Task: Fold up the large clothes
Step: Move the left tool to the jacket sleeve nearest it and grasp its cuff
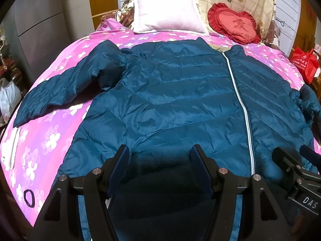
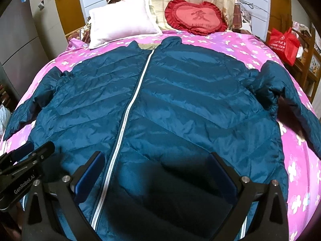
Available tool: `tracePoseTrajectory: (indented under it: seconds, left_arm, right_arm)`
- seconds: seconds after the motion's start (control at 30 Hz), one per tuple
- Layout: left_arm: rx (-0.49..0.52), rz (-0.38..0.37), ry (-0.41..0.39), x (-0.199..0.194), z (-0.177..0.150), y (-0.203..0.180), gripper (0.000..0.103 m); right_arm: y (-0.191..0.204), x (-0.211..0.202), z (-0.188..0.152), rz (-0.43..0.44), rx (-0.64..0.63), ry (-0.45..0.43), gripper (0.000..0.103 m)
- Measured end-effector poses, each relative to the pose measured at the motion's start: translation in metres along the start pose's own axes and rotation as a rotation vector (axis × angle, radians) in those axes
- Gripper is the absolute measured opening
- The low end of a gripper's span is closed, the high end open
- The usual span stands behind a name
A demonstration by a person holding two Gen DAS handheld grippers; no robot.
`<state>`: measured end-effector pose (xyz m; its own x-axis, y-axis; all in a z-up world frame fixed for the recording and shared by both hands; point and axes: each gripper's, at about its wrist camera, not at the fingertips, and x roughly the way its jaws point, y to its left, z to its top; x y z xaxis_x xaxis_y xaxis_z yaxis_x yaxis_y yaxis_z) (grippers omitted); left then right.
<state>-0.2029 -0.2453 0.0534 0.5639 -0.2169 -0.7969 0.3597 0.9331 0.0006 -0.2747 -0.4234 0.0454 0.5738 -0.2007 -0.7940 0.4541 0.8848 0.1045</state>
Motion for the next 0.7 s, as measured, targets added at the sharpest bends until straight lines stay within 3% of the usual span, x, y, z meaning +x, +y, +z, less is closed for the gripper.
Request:
tracePoseTrajectory:
  seconds: [0.37,0.53,0.7]
  left_arm:
    - [-0.015,-0.027,0.013,0.005,0.006,0.013,0.040]
    - [-0.132,-0.110,0.010,-0.004,0.021,0.068,0.040]
    - [-0.255,-0.038,-0.024,-0.006,0.037,0.135,0.040]
  right_arm:
    - [0.003,0.015,0.004,0.000,0.001,0.014,0.103]
    - [0.009,0.019,0.007,0.031,-0.006,0.009,0.103]
    - [0.020,0.026,0.008,0.049,-0.031,0.011,0.103]
